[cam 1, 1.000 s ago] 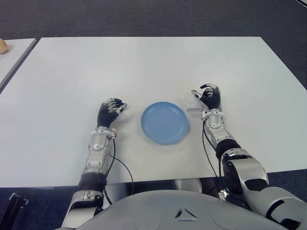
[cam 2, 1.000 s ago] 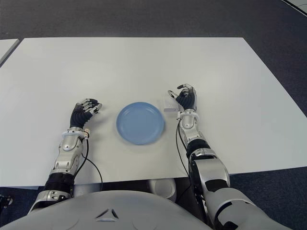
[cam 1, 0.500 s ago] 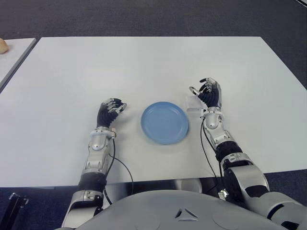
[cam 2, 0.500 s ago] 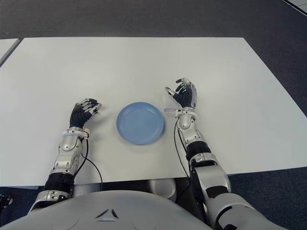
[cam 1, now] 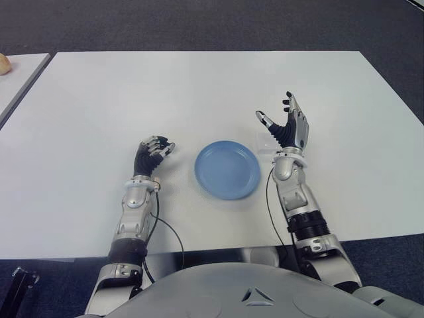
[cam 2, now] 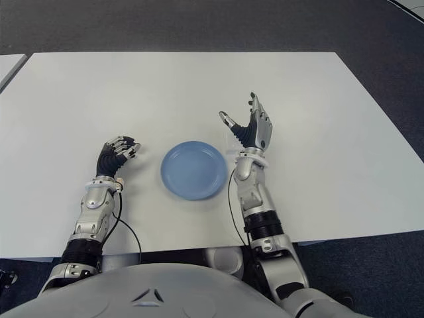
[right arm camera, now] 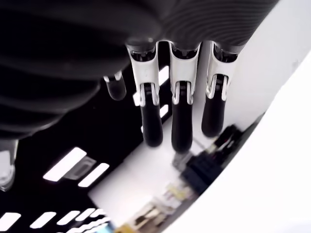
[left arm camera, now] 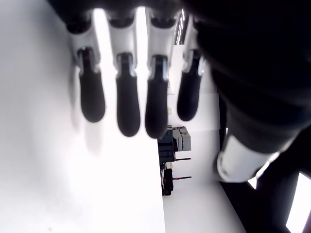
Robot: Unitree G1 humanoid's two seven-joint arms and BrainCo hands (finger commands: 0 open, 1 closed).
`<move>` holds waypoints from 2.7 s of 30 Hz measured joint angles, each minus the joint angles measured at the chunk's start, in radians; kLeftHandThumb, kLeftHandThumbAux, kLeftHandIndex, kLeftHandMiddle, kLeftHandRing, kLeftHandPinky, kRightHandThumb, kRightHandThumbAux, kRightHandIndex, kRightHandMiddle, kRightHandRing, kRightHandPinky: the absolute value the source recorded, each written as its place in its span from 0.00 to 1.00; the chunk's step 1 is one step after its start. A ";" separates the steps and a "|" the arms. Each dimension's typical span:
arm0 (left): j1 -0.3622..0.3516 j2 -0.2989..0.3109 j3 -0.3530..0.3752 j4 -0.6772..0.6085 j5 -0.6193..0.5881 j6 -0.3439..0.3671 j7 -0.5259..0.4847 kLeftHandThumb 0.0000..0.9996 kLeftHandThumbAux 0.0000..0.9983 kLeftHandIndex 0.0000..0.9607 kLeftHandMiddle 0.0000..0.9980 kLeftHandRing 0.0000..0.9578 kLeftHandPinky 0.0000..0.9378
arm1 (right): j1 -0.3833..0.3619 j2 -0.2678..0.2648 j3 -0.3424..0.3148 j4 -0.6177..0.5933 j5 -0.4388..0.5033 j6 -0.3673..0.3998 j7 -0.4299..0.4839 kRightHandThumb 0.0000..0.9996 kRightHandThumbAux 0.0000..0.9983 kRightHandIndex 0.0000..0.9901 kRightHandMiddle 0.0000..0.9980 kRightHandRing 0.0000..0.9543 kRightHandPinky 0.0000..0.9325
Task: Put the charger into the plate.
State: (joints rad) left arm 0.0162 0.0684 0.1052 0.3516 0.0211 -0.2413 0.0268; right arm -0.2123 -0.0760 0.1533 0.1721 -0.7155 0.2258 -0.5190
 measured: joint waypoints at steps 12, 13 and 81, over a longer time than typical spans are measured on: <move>-0.001 0.004 -0.002 -0.001 0.006 0.002 0.001 0.70 0.72 0.44 0.49 0.52 0.52 | 0.090 0.120 0.071 -0.150 -0.079 0.238 -0.001 0.62 0.21 0.00 0.00 0.00 0.00; -0.001 0.004 -0.002 -0.001 0.008 0.002 0.004 0.70 0.72 0.44 0.50 0.52 0.51 | 0.096 0.122 0.076 -0.154 -0.081 0.249 -0.004 0.64 0.21 0.00 0.00 0.00 0.00; 0.000 -0.004 0.030 0.023 -0.032 -0.054 0.014 0.71 0.72 0.44 0.49 0.51 0.52 | -0.099 0.115 -0.015 0.360 0.025 0.463 -0.138 0.67 0.18 0.00 0.00 0.00 0.00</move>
State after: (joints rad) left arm 0.0165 0.0643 0.1352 0.3750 -0.0107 -0.2949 0.0408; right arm -0.3116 0.0395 0.1382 0.5323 -0.6909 0.6885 -0.6574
